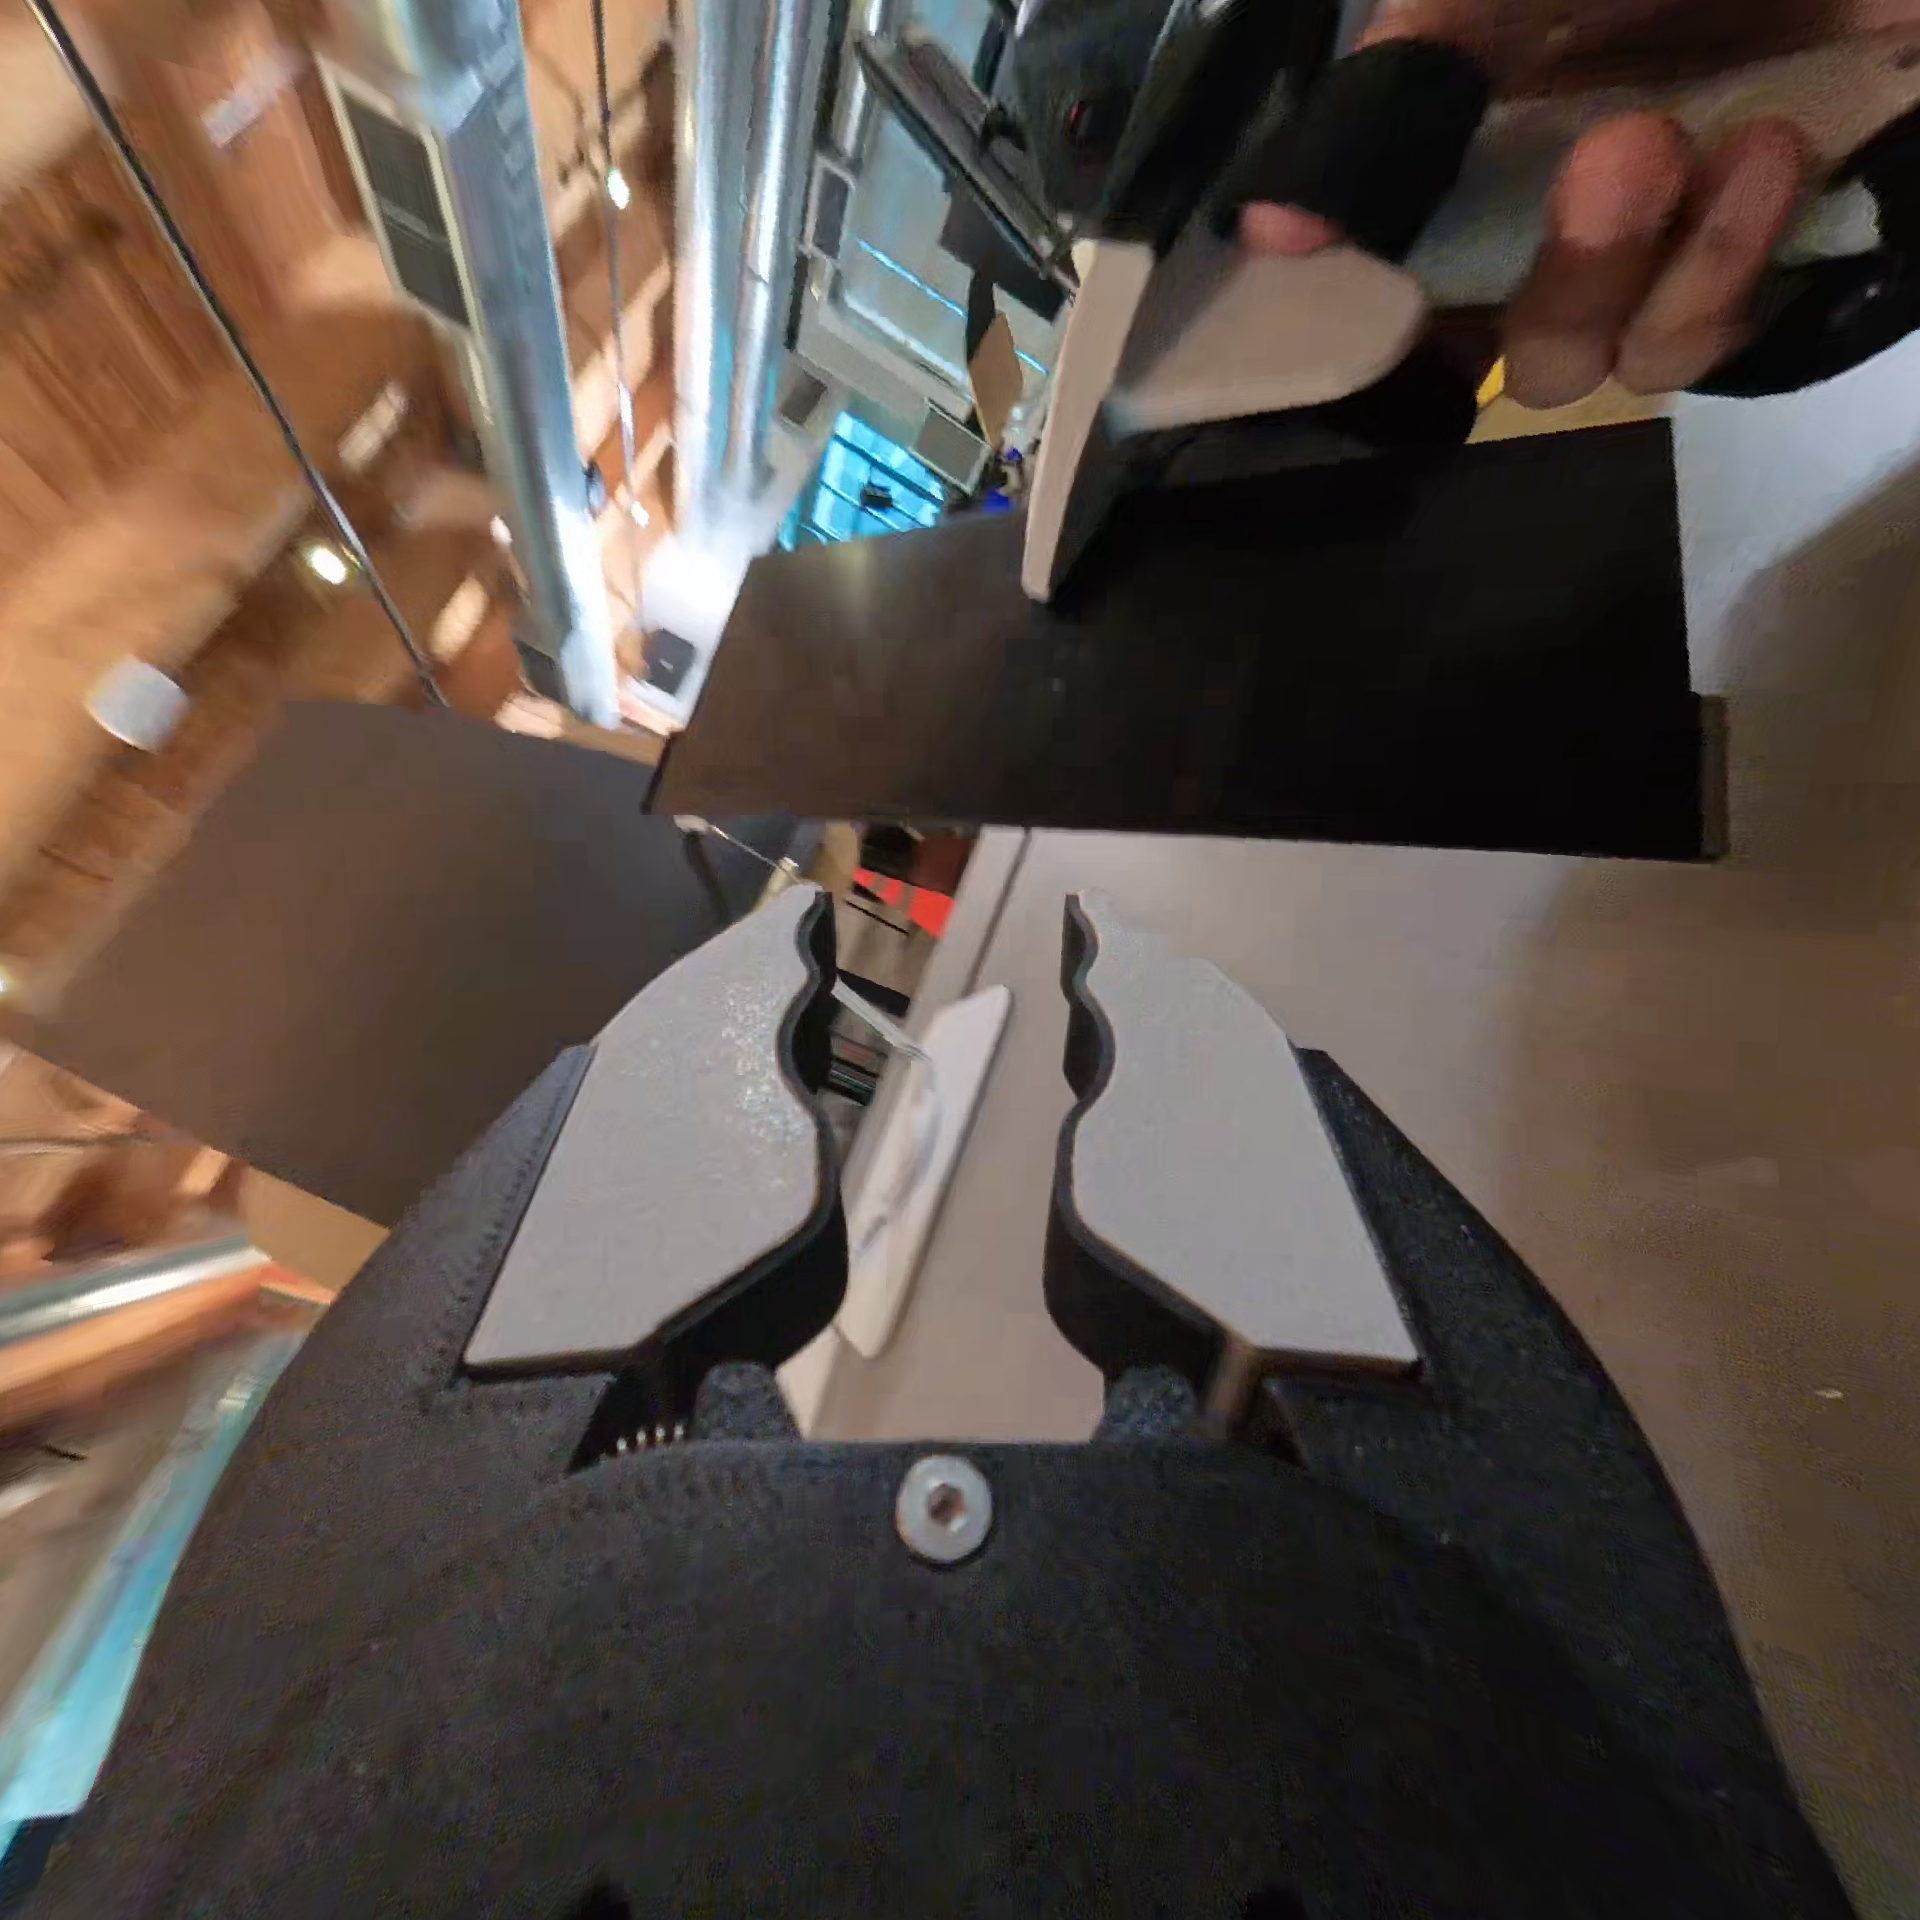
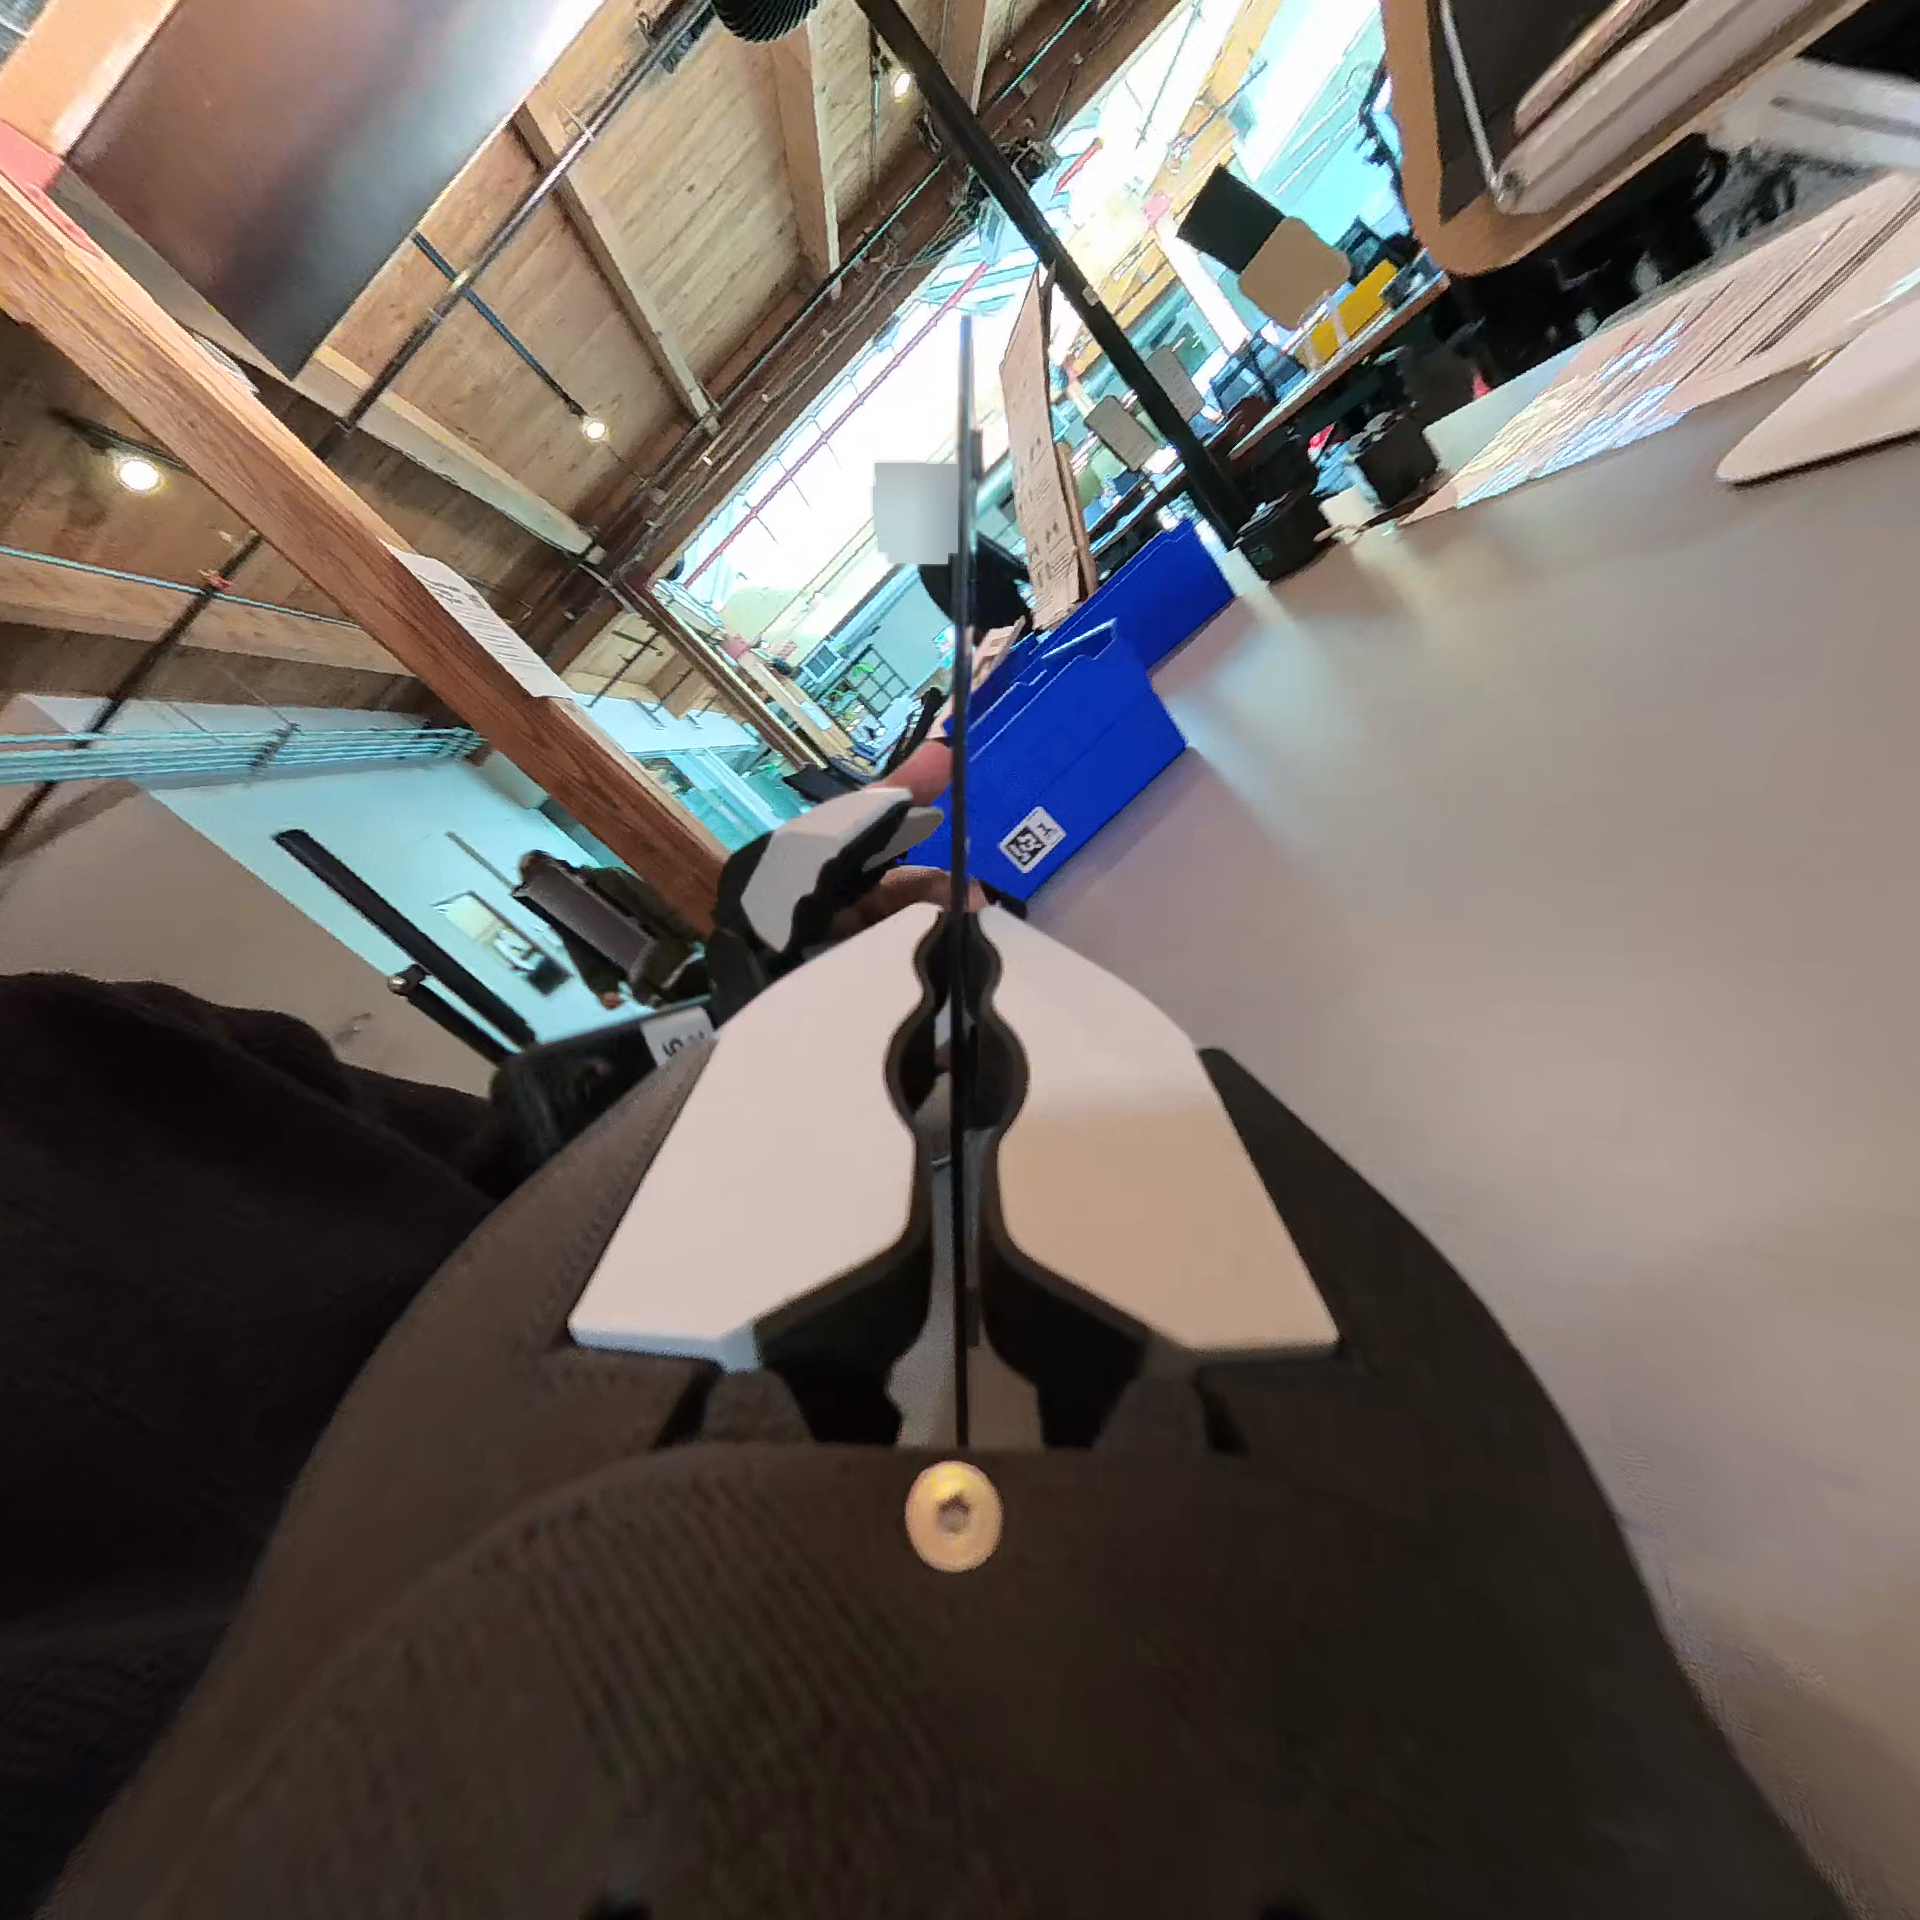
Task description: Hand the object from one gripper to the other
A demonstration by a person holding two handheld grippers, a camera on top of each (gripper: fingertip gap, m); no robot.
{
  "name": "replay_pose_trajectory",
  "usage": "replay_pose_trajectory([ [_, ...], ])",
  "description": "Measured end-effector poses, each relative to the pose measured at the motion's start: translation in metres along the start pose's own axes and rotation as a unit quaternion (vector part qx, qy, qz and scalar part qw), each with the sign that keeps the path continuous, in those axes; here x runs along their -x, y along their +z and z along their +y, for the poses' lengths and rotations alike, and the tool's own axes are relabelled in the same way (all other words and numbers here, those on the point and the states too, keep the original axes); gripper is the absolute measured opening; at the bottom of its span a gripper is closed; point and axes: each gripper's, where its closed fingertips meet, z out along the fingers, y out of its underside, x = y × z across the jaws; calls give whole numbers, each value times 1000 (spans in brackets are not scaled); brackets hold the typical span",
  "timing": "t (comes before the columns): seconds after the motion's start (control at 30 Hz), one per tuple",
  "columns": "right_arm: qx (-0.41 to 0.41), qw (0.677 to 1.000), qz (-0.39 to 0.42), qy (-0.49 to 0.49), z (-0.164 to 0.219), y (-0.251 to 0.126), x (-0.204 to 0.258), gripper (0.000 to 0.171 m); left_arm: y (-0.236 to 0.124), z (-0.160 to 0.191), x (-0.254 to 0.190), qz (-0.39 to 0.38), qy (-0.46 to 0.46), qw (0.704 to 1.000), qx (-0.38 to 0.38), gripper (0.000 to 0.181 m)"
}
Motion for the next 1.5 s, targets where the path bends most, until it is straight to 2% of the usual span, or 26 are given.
replay_pose_trajectory([
  [0.13, 17, 997, -25, 67, 5, 5, 4, 1, -3, -11, -2, -13, 66, 998, -16, 52],
  [0.3, 62, 985, -45, 153, 19, 9, 5, 2, -3, -11, -20, 7, 188, 982, -13, 50],
  [0.37, 85, 979, -37, 181, 28, 10, 0, 2, -4, -19, -24, 4, 216, 976, -25, 41],
  [0.47, 80, 973, -54, 210, 29, 11, 2, 4, -6, -26, -33, 14, 247, 968, -37, 7],
  [0.5, 79, 972, -54, 214, 30, 11, 1, 9, -6, -27, -32, 11, 244, 969, -38, 4],
  [0.63, 33, 973, -87, 210, 16, 9, 4, 26, -6, -24, -26, 10, 211, 977, -33, 2],
  [0.77, -32, 982, -88, 165, -9, -1, 5, 39, -6, -17, -6, -15, 118, 993, -20, 1],
  [0.87, -42, 994, -61, 81, -17, -5, 7, 45, -7, -7, 15, -27, -18, 999, -10, 2],
  [0.93, -46, 998, -31, 4, -19, -6, 7, 50, -8, 1, 26, -18, -137, 990, -10, 2],
  [1.0, -50, 996, -2, -69, -21, -6, 7, 53, -9, 6, 33, 11, -270, 963, -23, 1],
  [1.1, -48, 990, 25, -132, -20, -5, 6, 56, -11, 7, 39, 56, -434, 898, -55, 1],
  [1.17, -35, 987, 36, -150, -16, -3, 4, 56, -11, 6, 38, 95, -522, 844, -76, 1],
  [1.23, -16, 986, 44, -162, -8, 1, 1, 57, -12, 3, 38, 136, -605, 778, -101, 1],
  [1.37, 34, 984, 37, -172, 12, 12, 1, 57, -15, -3, 40, 201, -706, 663, -144, 1],
  [1.43, 50, 987, 20, -153, 21, 18, 4, 56, -15, -3, 37, 221, -726, 635, -145, 0],
  [1.5, 48, 991, -3, -122, 27, 23, 9, 55, -14, -5, 32, 233, -731, 627, -138, 0],
])
